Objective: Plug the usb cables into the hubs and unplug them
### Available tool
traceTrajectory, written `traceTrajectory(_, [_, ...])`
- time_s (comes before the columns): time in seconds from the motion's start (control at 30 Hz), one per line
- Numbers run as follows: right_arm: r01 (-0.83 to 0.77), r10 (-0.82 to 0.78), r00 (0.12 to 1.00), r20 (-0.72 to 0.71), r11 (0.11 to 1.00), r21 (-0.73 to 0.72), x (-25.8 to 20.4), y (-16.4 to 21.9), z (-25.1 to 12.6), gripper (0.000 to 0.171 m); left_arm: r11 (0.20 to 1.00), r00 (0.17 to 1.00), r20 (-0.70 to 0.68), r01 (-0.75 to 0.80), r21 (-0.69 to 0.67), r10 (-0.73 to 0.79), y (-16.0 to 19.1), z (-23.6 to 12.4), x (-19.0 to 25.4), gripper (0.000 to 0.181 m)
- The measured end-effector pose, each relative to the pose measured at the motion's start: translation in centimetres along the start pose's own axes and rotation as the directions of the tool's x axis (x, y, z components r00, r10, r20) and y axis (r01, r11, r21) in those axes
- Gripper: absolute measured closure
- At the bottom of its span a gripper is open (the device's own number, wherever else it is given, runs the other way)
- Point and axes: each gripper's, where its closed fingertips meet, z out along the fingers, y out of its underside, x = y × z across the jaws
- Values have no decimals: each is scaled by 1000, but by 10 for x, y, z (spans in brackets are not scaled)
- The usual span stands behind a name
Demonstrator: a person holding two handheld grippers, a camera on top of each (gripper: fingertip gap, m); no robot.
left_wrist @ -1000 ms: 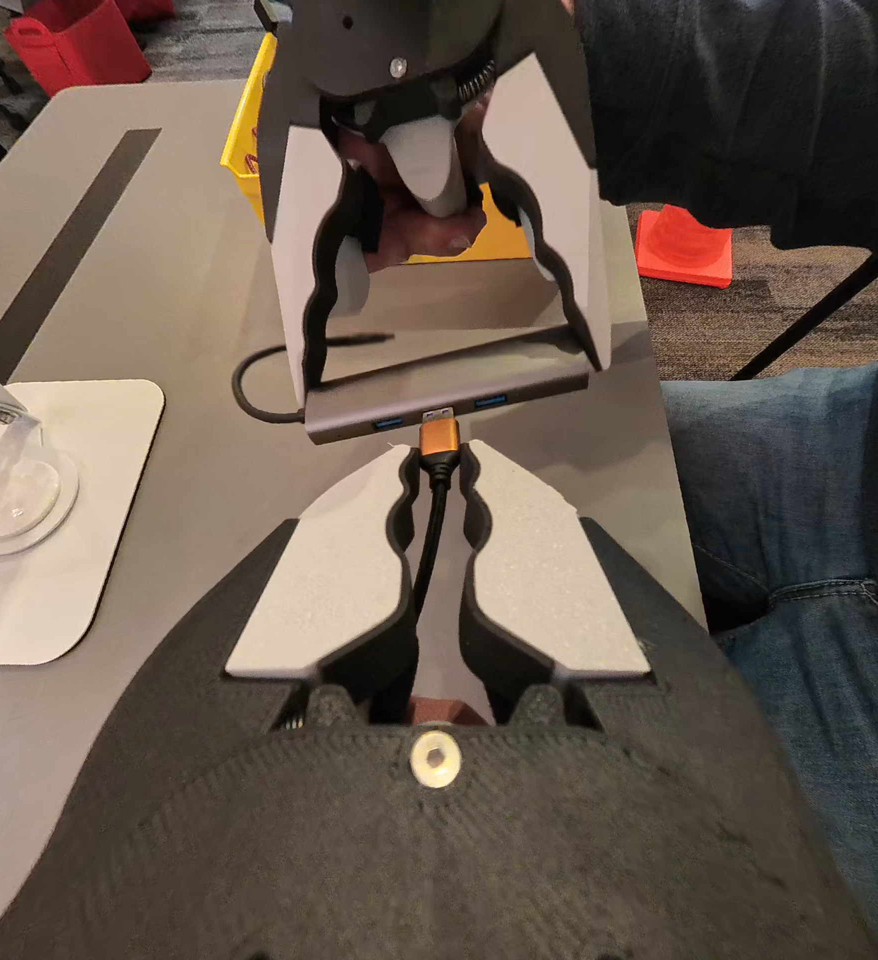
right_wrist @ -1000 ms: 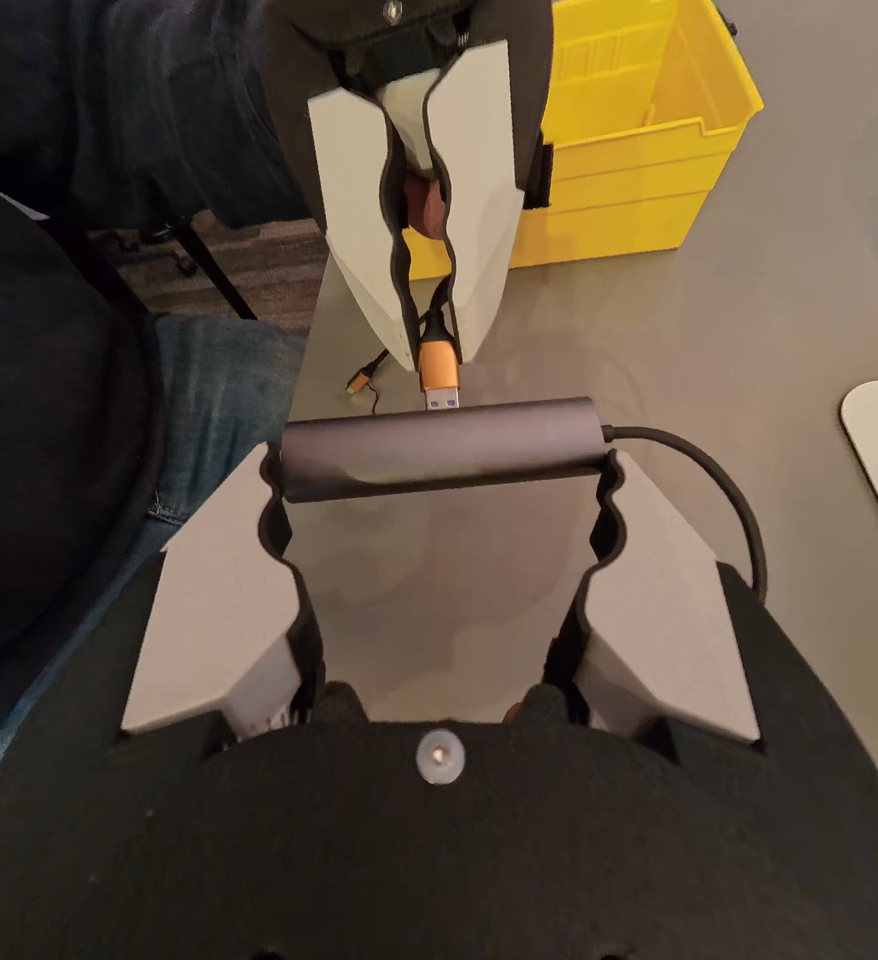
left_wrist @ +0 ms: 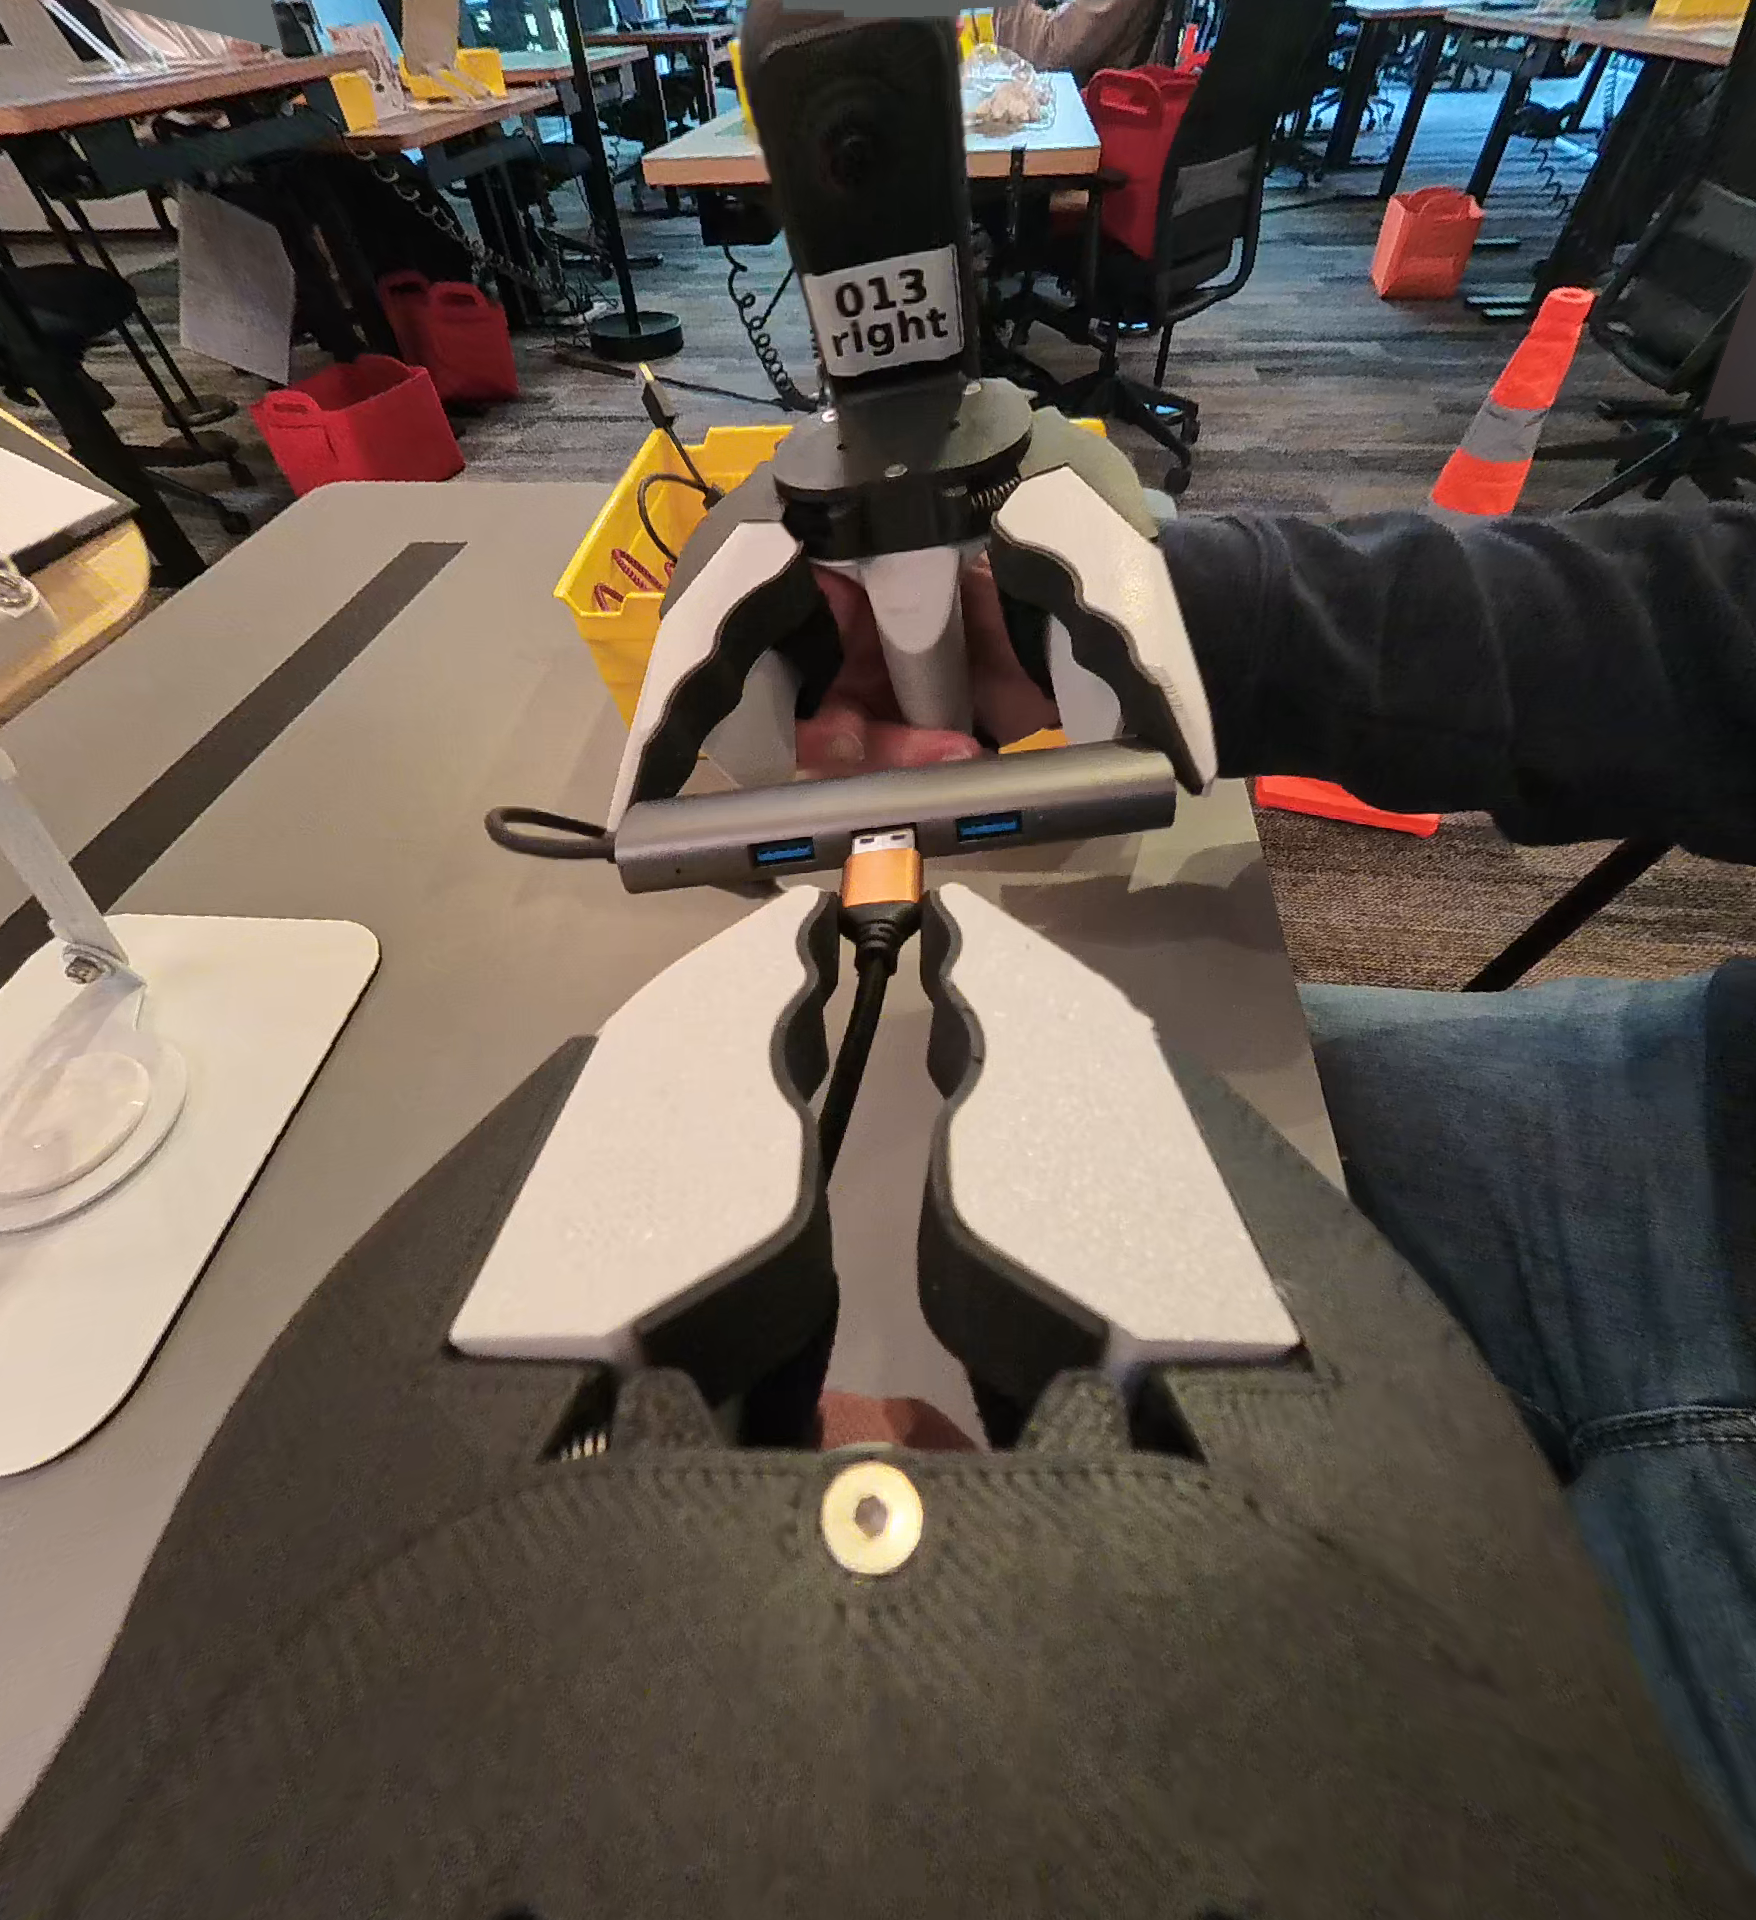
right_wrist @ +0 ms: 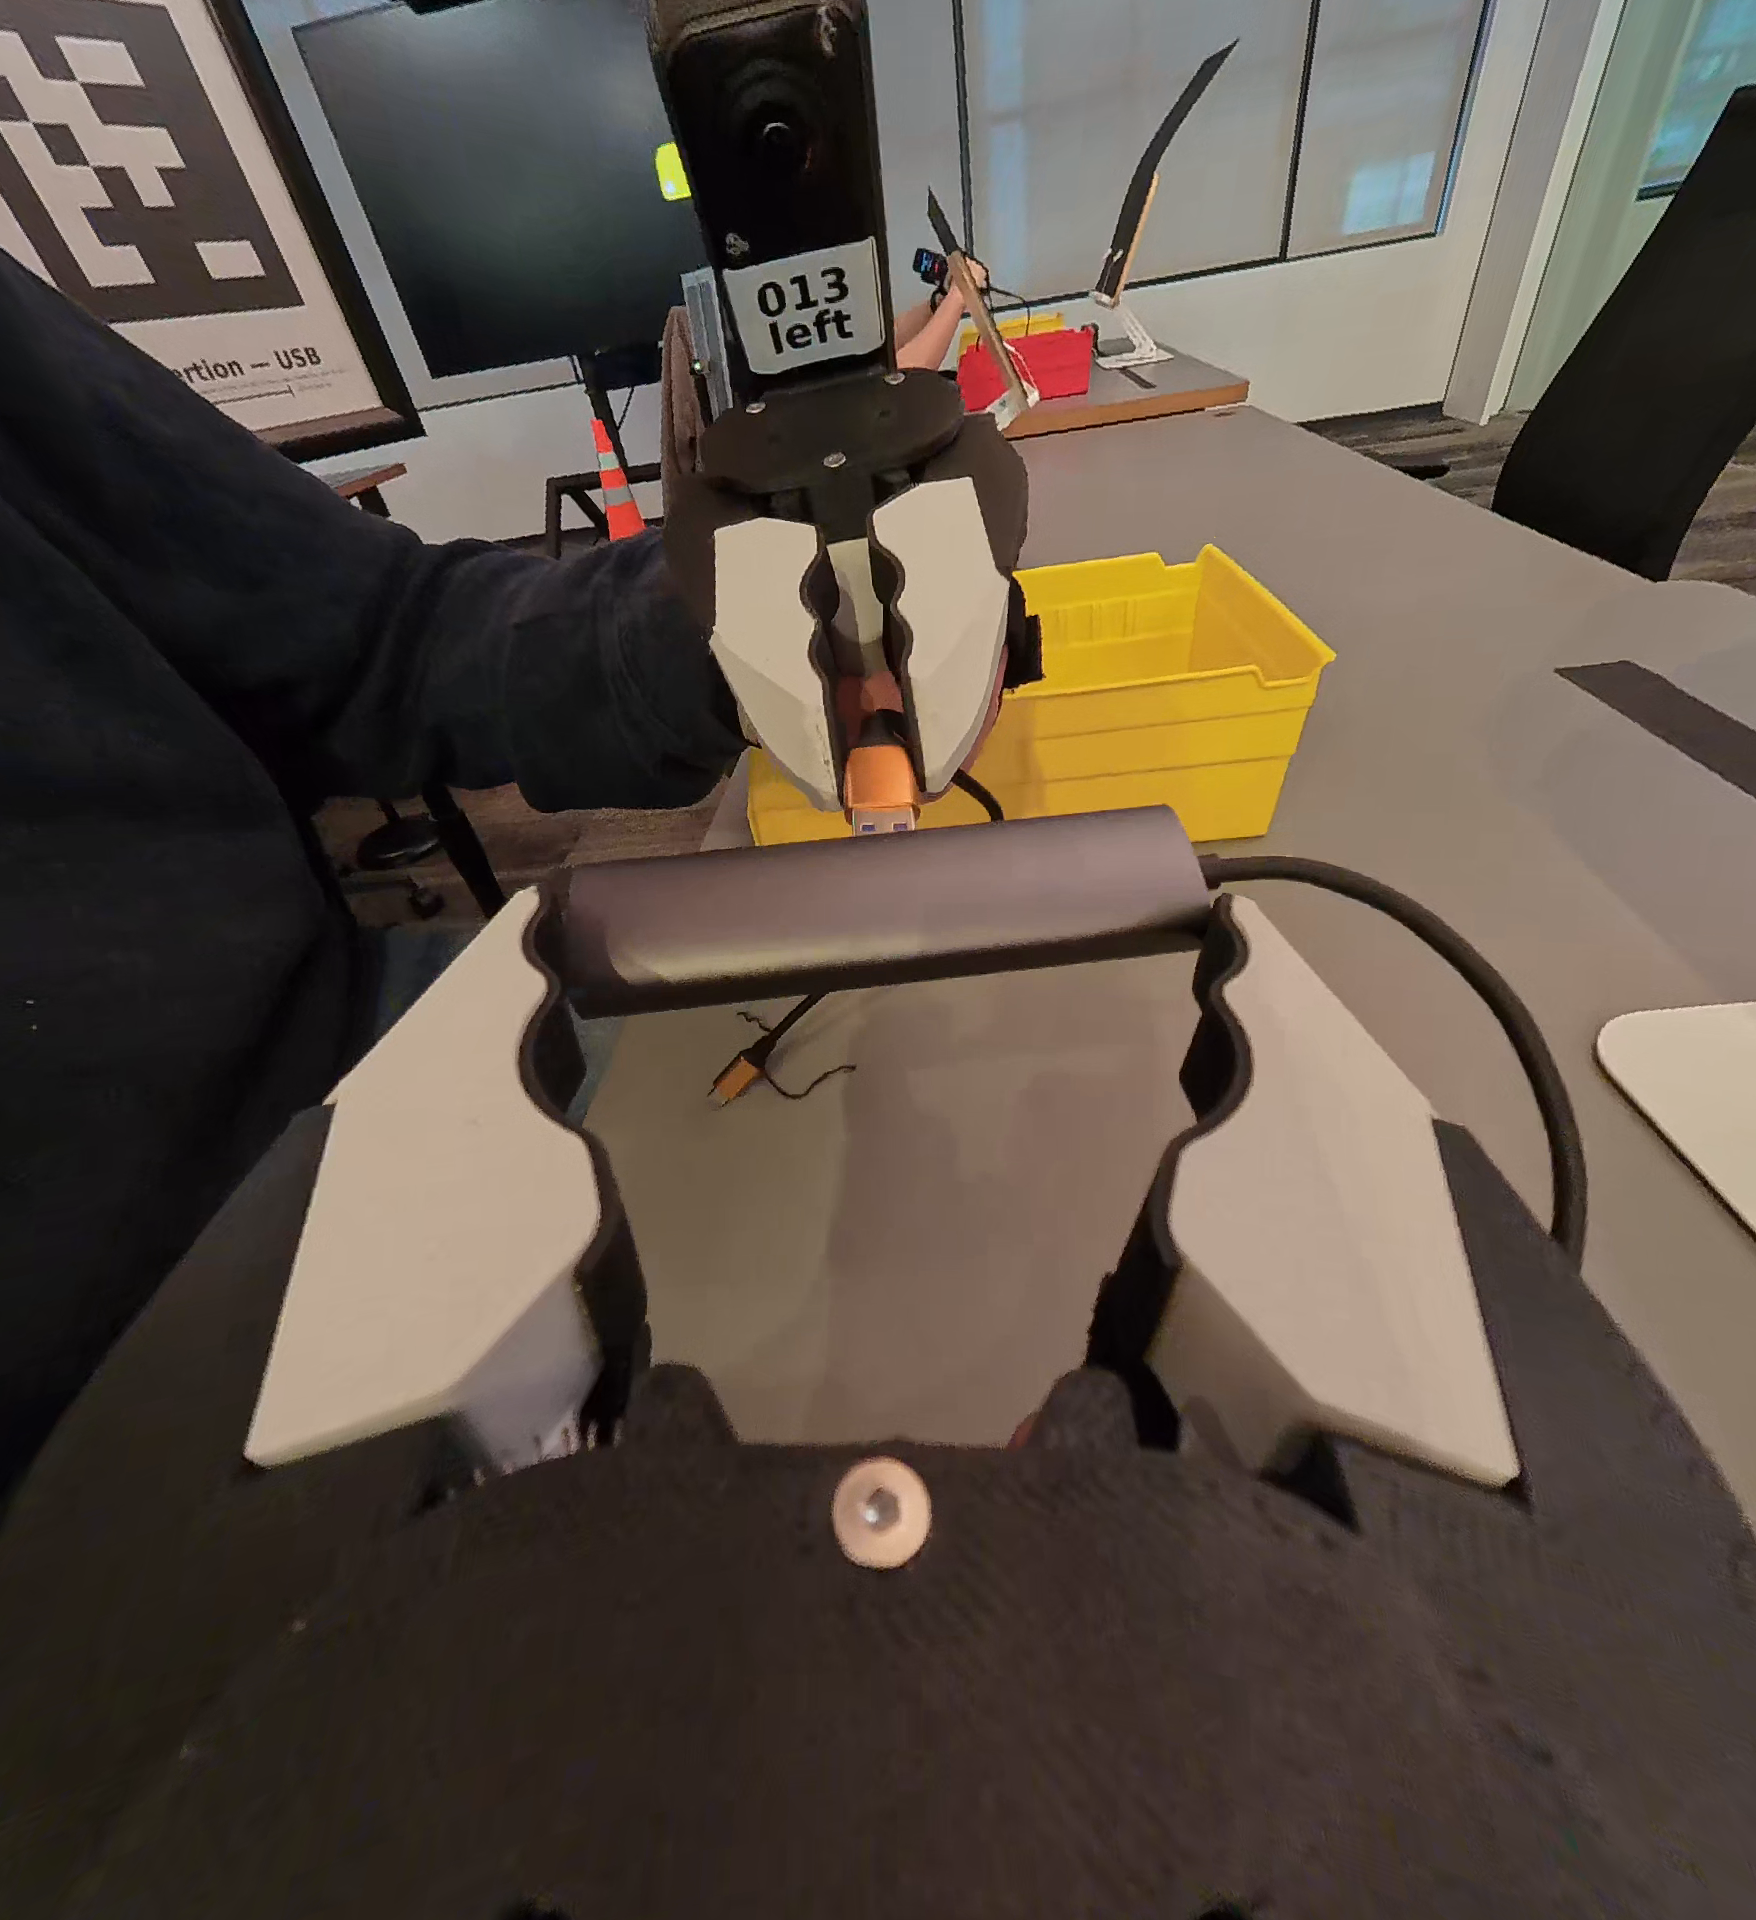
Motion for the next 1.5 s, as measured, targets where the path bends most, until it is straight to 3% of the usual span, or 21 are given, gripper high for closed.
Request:
traceTrajectory(0.53, [10, -10, 1000, -5, 998, 54, -1, -6, -3, 53, 1000, 1000, 11, -8, 28, 8, -6, 1, 0, 167])
traceTrajectory(1.37, [55, -62, 996, -71, 994, -92, 7, 0, -4, 54, 983, 994, 54, -84, -164, 94, 18, 13, -3, 167])
traceTrajectory(1.4, [61, -70, 990, -121, 995, -76, 15, -4, -7, 122, 986, 996, 33, -77, -148, 83, 17, 15, 1, 167])
traceTrajectory(1.43, [86, -93, 982, -167, 995, -50, 21, -8, -10, 134, 991, 996, -52, -77, -113, 72, 13, 21, 20, 167])
traceTrajectory(1.47, [97, -99, 982, -161, 995, -20, 21, -11, -10, 147, 985, 992, -55, -122, -125, 115, 13, 29, 28, 166])
traceTrajectory(1.5, [89, -86, 984, -155, 996, 13, 22, -15, -12, 146, 979, 989, -29, -146, -143, 144, 13, 35, 29, 166])
